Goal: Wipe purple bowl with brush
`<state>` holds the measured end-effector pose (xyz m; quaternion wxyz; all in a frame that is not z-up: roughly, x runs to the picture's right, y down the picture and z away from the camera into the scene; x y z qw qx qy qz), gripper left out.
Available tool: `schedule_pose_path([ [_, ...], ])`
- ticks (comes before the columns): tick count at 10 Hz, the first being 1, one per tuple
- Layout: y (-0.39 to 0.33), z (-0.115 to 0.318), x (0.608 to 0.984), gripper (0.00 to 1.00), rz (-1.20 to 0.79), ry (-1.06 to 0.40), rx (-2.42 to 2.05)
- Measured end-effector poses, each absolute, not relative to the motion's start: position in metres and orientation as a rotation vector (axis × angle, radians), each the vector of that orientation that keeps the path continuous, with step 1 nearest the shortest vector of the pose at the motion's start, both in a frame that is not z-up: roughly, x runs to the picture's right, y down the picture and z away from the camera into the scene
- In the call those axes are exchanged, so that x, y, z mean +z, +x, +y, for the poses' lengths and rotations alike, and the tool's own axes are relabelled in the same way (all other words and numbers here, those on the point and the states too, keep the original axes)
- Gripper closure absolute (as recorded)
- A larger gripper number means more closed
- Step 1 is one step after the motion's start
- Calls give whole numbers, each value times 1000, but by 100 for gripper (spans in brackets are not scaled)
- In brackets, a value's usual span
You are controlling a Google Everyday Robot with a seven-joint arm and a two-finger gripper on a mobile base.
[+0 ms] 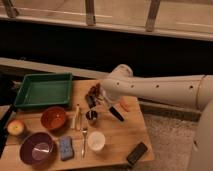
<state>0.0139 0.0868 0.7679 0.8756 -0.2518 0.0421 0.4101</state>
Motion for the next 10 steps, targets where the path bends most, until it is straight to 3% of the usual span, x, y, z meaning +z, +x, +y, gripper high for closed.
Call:
schedule_pose_path([
  [5, -73, 120, 736, 100, -66, -642, 587],
  [10, -76, 123, 732, 100, -71, -648, 569],
])
